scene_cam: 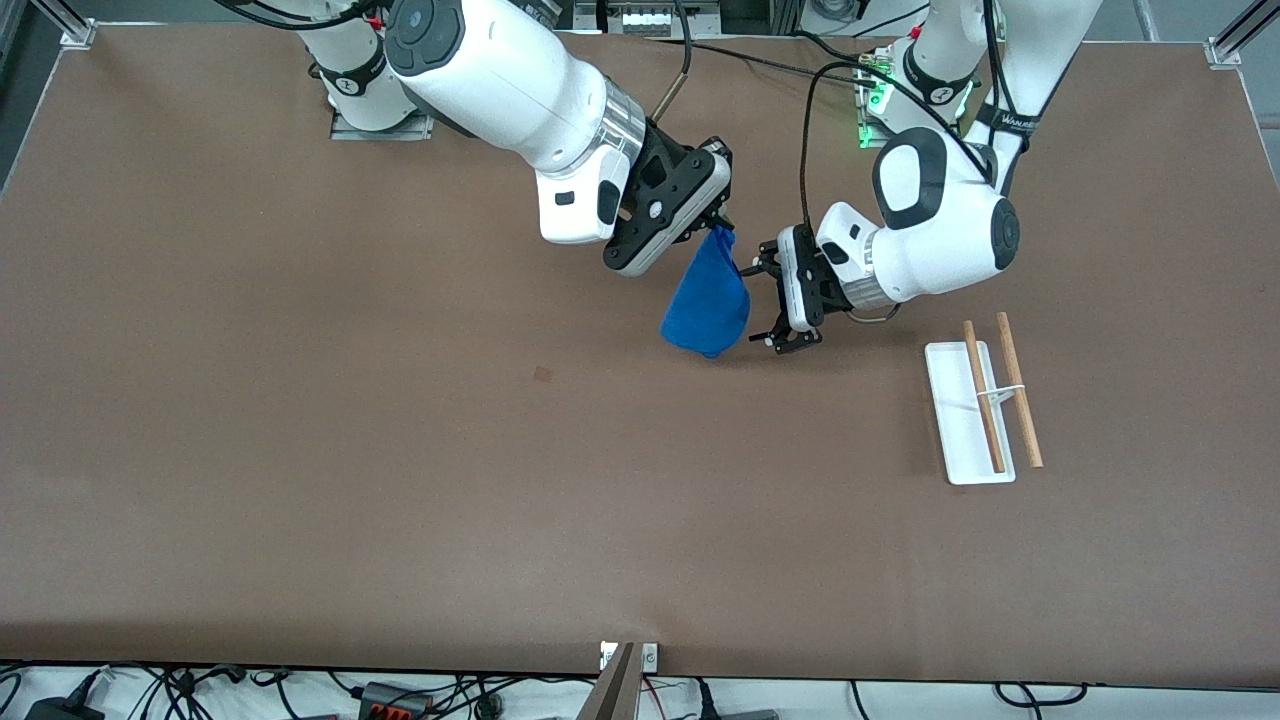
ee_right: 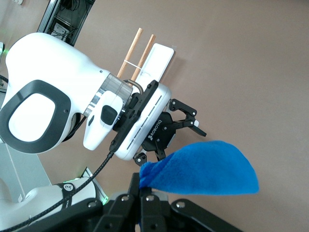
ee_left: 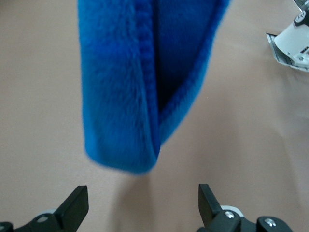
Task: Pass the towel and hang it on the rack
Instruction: 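Move the left gripper to the hanging towel and grasp its end, then carry the towel with the left gripper while the right gripper releases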
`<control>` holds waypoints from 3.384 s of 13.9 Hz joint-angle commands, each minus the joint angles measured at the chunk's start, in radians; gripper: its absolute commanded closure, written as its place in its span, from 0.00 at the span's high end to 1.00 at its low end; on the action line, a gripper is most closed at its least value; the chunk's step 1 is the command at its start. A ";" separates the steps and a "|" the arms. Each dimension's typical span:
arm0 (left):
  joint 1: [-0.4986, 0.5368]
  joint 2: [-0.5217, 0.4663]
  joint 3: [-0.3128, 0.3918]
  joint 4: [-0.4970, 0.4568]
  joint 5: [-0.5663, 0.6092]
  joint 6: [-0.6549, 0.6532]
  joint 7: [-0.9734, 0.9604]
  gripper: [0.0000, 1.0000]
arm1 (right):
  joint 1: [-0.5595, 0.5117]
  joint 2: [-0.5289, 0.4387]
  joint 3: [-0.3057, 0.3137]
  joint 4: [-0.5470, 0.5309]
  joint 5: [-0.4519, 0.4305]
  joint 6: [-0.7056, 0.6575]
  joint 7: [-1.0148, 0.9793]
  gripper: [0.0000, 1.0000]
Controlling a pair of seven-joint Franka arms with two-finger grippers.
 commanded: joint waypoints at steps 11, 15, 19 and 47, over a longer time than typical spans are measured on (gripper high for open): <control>-0.048 0.105 -0.016 0.166 -0.113 0.015 0.098 1.00 | 0.012 0.011 0.002 0.018 -0.019 0.005 0.014 0.00; -0.091 0.133 -0.016 0.189 -0.119 0.089 0.100 0.50 | 0.012 0.011 0.002 0.018 -0.019 0.005 0.014 0.00; -0.082 0.139 -0.016 0.191 -0.124 0.086 0.042 0.01 | 0.010 0.011 0.002 0.018 -0.019 0.005 0.014 0.00; 0.502 0.025 0.051 0.436 0.781 -0.649 -0.408 0.00 | -0.453 0.003 -0.115 -0.042 -0.541 -0.432 0.028 1.00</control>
